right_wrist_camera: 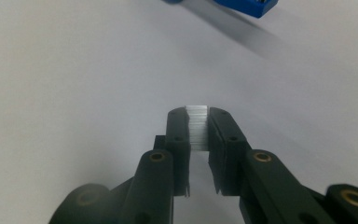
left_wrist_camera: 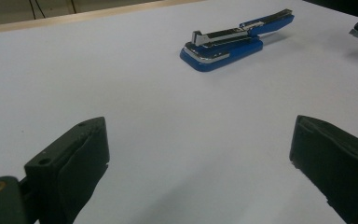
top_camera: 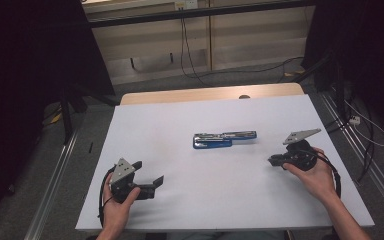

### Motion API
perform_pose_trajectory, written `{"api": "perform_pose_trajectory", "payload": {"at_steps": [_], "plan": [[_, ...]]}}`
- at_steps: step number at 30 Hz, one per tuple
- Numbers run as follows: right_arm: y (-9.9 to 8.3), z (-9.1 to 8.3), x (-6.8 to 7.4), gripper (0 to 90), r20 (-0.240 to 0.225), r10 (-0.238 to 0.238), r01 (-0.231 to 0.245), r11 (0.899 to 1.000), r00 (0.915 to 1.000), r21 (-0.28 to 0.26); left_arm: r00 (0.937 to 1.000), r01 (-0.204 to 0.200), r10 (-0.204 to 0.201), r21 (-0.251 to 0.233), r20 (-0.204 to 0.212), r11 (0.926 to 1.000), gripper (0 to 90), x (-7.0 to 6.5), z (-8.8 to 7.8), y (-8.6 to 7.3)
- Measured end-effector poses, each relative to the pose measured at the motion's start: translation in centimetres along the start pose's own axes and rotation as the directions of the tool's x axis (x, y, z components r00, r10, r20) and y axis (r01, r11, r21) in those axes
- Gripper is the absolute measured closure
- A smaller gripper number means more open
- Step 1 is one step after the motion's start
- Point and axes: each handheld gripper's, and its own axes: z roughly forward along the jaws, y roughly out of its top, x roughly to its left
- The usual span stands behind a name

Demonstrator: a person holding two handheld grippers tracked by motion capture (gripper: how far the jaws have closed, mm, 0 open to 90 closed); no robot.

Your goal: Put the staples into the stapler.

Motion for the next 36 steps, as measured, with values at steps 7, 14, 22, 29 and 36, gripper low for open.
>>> {"api": "perform_pose_trajectory", "payload": {"at_steps": [7,14,22,29,36], "plan": [[0.5,-0.1,0.2,79.3,-0.003,0.013,-0.013,0.999,0.9999,-0.04,1.0,0.004,-0.004,0.0,0.001,1.0,4.8,0.0,0.1,0.0],[1.4,-0.1,0.7,79.4,-0.013,-0.054,0.053,0.997,0.9985,-0.047,1.0,0.0,0.0,0.006,-0.003,1.0,4.8,0.1,0.2,-0.1],[2.4,0.2,1.1,79.3,-0.035,-0.085,0.082,0.992,0.9958,-0.092,1.0,-0.002,0.002,0.012,-0.007,0.9999,4.8,0.1,0.4,-0.1],[3.4,0.7,1.2,79.3,-0.04,-0.109,0.104,0.989,0.9933,-0.105,0.9999,-0.013,0.013,0.017,-0.003,0.9998,4.8,-0.2,0.6,-0.1],[4.2,0.8,1.4,79.4,-0.04,-0.116,0.111,0.986,0.9924,-0.125,0.9999,-0.012,0.012,0.016,-0.006,0.9998,4.8,-0.1,0.5,-0.1]]}}
